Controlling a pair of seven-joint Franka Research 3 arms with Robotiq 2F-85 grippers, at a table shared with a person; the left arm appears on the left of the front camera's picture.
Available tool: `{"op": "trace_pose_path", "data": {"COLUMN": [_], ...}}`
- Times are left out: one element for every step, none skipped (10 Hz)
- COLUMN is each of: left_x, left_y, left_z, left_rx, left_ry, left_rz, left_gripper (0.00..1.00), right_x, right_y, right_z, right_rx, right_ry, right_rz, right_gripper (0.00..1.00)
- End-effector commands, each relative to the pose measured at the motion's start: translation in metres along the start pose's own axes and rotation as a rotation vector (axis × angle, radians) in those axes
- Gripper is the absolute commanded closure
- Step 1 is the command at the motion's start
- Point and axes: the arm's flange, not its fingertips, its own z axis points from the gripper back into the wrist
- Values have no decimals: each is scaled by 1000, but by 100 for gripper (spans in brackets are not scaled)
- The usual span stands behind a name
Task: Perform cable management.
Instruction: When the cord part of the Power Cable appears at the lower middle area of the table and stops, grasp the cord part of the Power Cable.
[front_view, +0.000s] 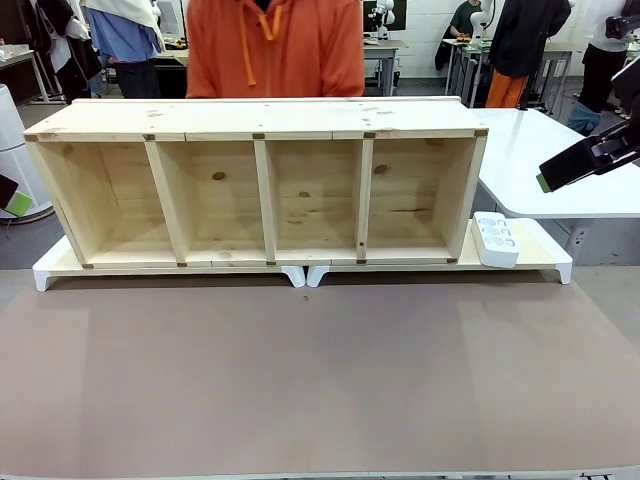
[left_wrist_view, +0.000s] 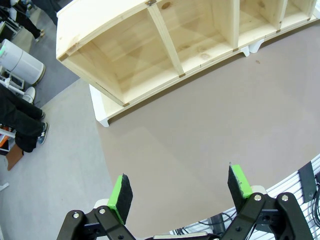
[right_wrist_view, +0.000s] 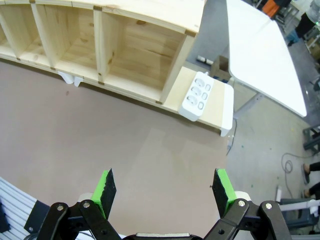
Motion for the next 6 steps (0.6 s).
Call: {"op": "trace_pose_path", "data": {"left_x": [2, 2, 2, 2, 2, 2], "left_y": [0, 0, 0, 0, 0, 0], "left_z": [0, 0, 0, 0, 0, 0], "left_rx": [-10, -10, -10, -10, -10, -10], "left_ry": [-10, -10, -10, -10, -10, -10], "left_rz": [-3, -3, -3, -3, -3, -3], "left_gripper": [0, 0, 0, 0, 0, 0], "right_x": [1, 1, 1, 1, 1, 1], "right_y": [-1, -1, -1, -1, -1, -1], "right_z": [0, 0, 0, 0, 0, 0], "right_rx": [-3, -3, -3, -3, -3, -3], "right_ry": [-8, -8, -8, -8, -8, -8], "right_rz": [-2, -2, -2, -2, -2, -2], "right_gripper": [0, 0, 0, 0, 0, 0]}}
